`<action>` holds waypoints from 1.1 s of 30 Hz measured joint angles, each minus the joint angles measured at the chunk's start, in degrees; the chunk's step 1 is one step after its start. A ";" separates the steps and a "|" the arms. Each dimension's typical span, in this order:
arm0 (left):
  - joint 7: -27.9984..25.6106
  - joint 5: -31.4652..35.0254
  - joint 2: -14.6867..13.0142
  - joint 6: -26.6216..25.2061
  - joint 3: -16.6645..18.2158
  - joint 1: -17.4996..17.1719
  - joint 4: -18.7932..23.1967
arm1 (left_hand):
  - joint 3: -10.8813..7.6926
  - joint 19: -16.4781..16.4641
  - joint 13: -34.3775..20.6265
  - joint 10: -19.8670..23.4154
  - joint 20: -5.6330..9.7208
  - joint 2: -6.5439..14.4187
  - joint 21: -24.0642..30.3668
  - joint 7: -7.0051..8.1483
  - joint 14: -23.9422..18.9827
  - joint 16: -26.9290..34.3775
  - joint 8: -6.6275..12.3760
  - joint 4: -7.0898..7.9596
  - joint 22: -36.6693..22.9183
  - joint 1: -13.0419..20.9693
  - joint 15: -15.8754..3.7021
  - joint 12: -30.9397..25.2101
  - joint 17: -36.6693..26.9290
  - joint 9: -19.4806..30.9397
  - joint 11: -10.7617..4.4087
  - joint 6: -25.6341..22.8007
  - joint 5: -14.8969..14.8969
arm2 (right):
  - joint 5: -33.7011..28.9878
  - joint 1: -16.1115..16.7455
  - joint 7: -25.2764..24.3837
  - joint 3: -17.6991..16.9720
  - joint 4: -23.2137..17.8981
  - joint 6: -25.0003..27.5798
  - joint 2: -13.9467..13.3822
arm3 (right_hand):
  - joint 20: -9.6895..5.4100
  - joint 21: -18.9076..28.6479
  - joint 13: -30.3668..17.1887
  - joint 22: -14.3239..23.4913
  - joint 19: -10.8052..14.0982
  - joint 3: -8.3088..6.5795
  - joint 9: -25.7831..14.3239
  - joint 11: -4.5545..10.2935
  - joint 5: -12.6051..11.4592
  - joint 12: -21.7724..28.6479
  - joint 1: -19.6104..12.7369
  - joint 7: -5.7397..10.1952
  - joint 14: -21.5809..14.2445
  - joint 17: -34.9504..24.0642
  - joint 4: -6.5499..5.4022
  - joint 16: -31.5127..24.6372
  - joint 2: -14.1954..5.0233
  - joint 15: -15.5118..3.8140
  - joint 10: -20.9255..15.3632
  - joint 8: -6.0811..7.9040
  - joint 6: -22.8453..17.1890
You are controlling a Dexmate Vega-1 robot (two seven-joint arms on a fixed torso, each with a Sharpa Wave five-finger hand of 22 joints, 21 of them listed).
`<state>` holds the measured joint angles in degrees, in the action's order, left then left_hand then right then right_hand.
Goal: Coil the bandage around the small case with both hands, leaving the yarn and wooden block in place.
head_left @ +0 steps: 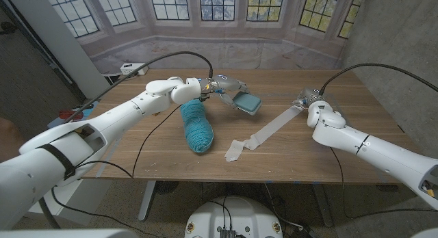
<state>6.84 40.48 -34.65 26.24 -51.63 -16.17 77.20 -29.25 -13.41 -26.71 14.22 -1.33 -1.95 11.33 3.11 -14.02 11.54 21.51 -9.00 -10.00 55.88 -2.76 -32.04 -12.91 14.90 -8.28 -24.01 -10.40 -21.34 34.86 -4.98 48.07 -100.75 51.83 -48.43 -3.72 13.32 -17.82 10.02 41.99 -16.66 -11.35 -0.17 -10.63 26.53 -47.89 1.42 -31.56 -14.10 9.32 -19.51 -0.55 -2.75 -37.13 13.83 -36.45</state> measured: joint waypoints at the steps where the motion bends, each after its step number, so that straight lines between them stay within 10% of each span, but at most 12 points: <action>1: 0.03 -0.01 0.00 0.06 0.00 0.00 -0.07 | 0.00 0.00 0.00 0.00 0.00 -0.06 0.00 0.00 0.00 0.00 0.00 0.00 0.00 -0.05 0.00 0.00 0.00 0.00 0.00 0.00 0.00 | -0.09 0.03 0.00 0.01 0.25 -0.12 0.05 | -0.07 0.00 -0.11 0.00 0.07 0.00 0.00 0.23 0.00 0.00 0.00 0.12 -0.03 -0.13 0.00 0.00 0.00 -0.02 -0.23 0.00 -0.13; 33: 0.97 -0.50 -0.03 0.26 0.19 -0.53 0.22 | 0.00 0.00 -0.54 0.00 0.00 -0.03 0.00 0.00 0.00 0.00 0.00 0.00 0.00 0.11 0.00 0.00 -0.28 0.00 0.00 0.00 0.05 | -2.62 1.55 -6.11 -0.35 7.13 -4.59 3.49 | -1.75 0.37 -2.04 -0.01 5.20 -0.02 0.02 3.93 -0.62 5.95 -3.29 2.80 -8.44 -0.95 0.33 -1.97 0.18 -1.04 -9.47 0.68 -9.41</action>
<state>7.80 39.98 -34.69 26.50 -51.44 -16.70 77.42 -29.25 -13.41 -27.25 14.22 -1.33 -1.97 11.33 3.11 -14.02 11.54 21.51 -9.00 -10.00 55.98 -2.76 -32.04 -13.19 14.90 -8.28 -24.01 -10.35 -23.96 36.41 -11.09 47.72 -93.63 47.24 -44.94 -5.46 13.69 -19.86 10.01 47.19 -16.69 -11.33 3.76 -11.25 32.48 -51.18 4.22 -40.00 -15.05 9.65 -21.48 -0.37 -3.78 -46.60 14.50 -45.86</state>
